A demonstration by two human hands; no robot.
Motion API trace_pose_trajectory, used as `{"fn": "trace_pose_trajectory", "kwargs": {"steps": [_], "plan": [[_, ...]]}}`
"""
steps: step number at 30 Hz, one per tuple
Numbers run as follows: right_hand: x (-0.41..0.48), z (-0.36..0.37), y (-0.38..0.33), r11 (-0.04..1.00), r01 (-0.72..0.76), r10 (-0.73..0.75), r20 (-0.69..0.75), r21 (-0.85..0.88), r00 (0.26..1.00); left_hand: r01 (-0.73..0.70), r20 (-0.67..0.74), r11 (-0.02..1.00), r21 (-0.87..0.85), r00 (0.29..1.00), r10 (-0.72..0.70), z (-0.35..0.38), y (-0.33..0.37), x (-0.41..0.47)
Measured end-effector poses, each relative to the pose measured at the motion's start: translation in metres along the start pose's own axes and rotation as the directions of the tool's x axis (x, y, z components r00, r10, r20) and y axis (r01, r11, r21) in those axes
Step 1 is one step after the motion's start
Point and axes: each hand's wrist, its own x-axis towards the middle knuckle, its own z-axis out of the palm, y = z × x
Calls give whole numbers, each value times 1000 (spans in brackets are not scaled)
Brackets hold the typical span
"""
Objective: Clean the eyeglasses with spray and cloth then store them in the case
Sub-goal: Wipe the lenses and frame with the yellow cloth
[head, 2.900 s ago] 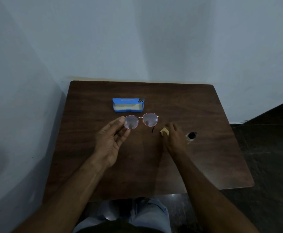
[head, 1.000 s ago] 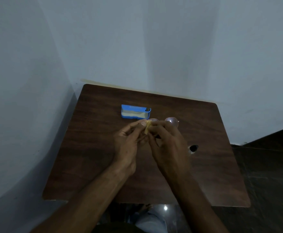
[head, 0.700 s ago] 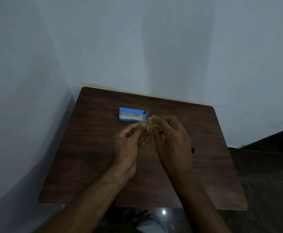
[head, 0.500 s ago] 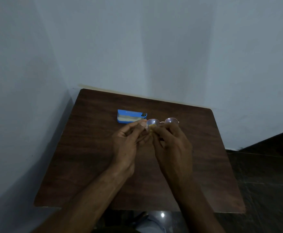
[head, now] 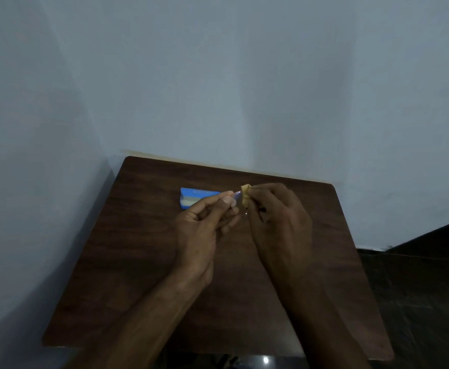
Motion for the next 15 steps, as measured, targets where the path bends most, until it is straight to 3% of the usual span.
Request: {"fn": "trace_pose_trajectory", "kwargs": {"steps": [4,10,15], "plan": [[-6,-7,3,993,93,-96,49,72,994,-78,-10,997,19,997,78,12,-1,2],[16,-27,26,998,45,-44,-22,49,999,-175,9,984,11,985,175,33,-10,0],[20,-36,28,988,106,-108,19,113,994,-269,31,960,72,963,267,49,-17,-4]]}}
